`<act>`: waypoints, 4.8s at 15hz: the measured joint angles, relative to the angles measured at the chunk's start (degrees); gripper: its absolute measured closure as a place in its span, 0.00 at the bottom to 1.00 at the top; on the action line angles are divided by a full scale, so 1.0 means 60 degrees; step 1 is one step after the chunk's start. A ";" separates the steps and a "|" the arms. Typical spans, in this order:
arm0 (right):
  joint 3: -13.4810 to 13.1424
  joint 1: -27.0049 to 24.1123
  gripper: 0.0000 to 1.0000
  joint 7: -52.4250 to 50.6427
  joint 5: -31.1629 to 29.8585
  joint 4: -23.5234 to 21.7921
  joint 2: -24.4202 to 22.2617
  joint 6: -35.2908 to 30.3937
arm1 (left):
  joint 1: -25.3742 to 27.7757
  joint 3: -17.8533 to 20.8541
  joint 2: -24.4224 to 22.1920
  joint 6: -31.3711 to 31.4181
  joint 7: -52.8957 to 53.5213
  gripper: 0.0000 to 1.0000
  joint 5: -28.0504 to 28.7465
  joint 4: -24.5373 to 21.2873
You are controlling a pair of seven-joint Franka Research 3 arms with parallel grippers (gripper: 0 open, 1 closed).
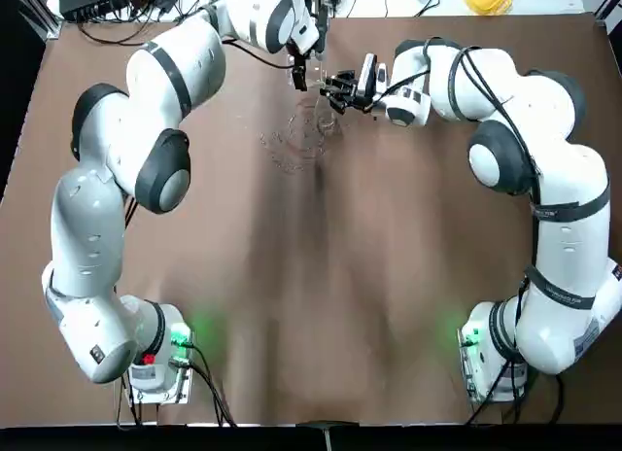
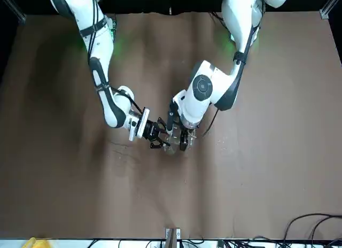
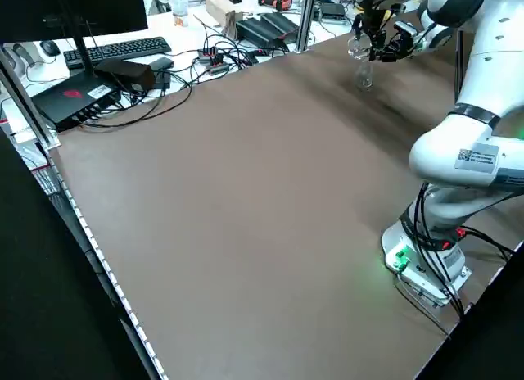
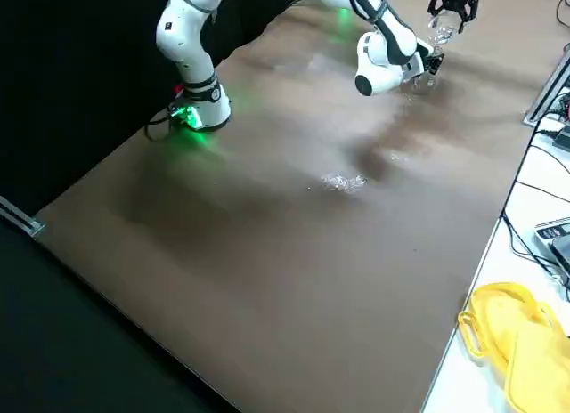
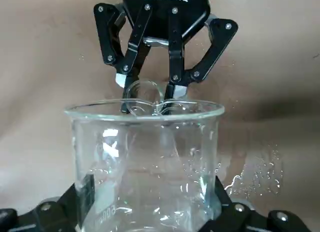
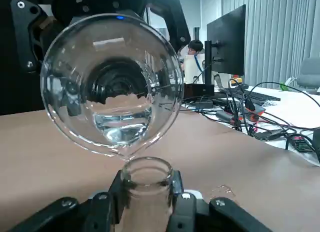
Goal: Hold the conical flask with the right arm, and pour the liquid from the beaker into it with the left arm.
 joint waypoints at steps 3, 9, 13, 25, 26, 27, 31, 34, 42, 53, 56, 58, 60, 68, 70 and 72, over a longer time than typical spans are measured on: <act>0.0000 0.0000 0.61 -0.0001 0.0000 0.0000 0.0000 0.0001 | -0.0019 0.0000 0.0000 -0.0005 0.0000 0.03 0.0102 0.0000; 0.0000 0.0001 0.61 -0.0002 0.0000 -0.0002 0.0001 0.0005 | -0.0056 0.0000 0.0000 -0.0008 0.0000 0.03 0.0179 0.0000; 0.0000 0.0001 0.61 -0.0010 0.0000 -0.0007 0.0004 0.0006 | -0.0107 0.0053 0.0000 -0.0009 0.0000 0.03 0.0190 0.0000; 0.0000 0.0001 0.61 -0.0020 0.0000 -0.0010 0.0013 0.0010 | -0.0248 0.0254 -0.0001 -0.0002 -0.0102 0.03 0.0192 0.0002; 0.0000 0.0001 0.61 -0.0020 0.0000 -0.0011 0.0013 0.0011 | -0.0240 0.0254 -0.0004 -0.0001 -0.0160 0.03 0.0167 0.0005; 0.0000 0.0001 0.61 -0.0021 0.0000 -0.0011 0.0014 0.0011 | -0.0222 0.0254 -0.0006 -0.0001 -0.0188 0.03 0.0009 0.0007; 0.0000 0.0001 0.61 -0.0021 0.0000 -0.0018 0.0018 0.0013 | -0.0075 0.0247 -0.0015 -0.0001 -0.0031 0.03 -0.1212 0.0015; 0.0001 0.0001 0.61 -0.0021 0.0000 -0.0022 0.0021 0.0014 | 0.0389 0.0019 -0.0069 -0.0001 0.0721 0.03 -0.2676 0.0025; -0.0088 -0.0039 0.61 -0.0020 0.0021 -0.0058 0.0023 0.0022 | 0.3757 -0.2772 -0.0133 -0.0047 0.3256 0.03 -0.5614 0.0068; -0.0095 -0.2715 0.61 -0.0618 -0.1695 -0.1350 -0.0697 -0.0695 | 0.9452 -0.4785 0.0999 -0.3976 0.8799 0.03 -0.8468 -0.0438; -0.0100 -0.3479 0.61 -0.0630 -0.2746 -0.1868 -0.1137 -0.0809 | 0.9916 -0.4790 0.1551 -0.4348 0.9615 0.03 -0.8737 -0.0442; -0.0112 -0.4333 0.61 -0.0632 -0.3869 -0.2111 -0.1310 -0.1317 | 1.0166 -0.4788 0.1902 -0.4468 0.9988 0.03 -0.8794 -0.0449; -0.0121 -0.5506 0.61 -0.0620 -0.5265 -0.2175 -0.1353 -0.2097 | 1.0362 -0.4781 0.2232 -0.4572 1.0622 0.03 -0.8795 -0.0475; -0.0137 -0.9018 0.61 -0.0458 -0.9211 -0.1449 -0.1263 -0.3828 | 1.0903 -0.4701 0.3818 -0.4602 1.2627 0.03 -0.8798 -0.0642; -0.0129 -0.9270 0.61 -0.0418 -0.9469 -0.1326 -0.1177 -0.3903 | 1.0965 -0.4575 0.4118 -0.4657 1.2932 0.03 -0.8798 -0.0640; -0.0118 -0.9568 0.61 -0.0403 -0.9559 -0.1246 -0.1037 -0.4249 | 1.1015 -0.4531 0.4323 -0.4850 1.3006 0.03 -0.8902 -0.0621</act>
